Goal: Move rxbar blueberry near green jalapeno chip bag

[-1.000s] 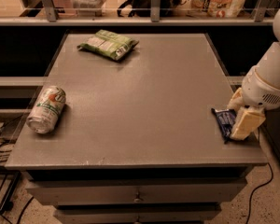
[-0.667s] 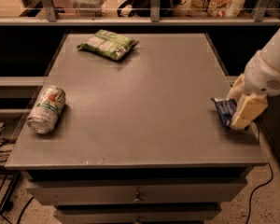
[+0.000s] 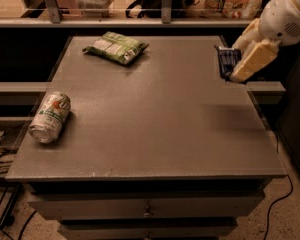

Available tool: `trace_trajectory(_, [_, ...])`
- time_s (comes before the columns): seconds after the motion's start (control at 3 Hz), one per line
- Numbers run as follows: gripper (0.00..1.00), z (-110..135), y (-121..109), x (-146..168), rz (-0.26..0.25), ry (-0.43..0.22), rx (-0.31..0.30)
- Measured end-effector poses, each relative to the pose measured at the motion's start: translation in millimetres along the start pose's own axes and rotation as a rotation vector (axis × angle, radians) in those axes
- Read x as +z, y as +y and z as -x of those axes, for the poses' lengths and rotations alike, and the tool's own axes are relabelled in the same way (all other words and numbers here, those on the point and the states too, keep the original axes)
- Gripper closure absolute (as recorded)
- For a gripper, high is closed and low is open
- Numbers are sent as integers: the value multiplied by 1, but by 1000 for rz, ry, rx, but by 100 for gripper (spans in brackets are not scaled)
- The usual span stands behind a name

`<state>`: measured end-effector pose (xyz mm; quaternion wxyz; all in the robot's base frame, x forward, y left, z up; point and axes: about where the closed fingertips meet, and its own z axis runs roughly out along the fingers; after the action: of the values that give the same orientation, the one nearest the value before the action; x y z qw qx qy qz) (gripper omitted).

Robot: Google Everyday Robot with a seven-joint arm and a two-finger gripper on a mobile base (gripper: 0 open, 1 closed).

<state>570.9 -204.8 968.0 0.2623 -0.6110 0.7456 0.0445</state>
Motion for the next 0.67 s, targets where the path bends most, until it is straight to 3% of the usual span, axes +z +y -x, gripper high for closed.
trace_trajectory(0.33, [100, 7, -7, -12, -30, -17, -8])
trace_trajectory(0.67, [100, 9, -3, -1, -2, -61, 45])
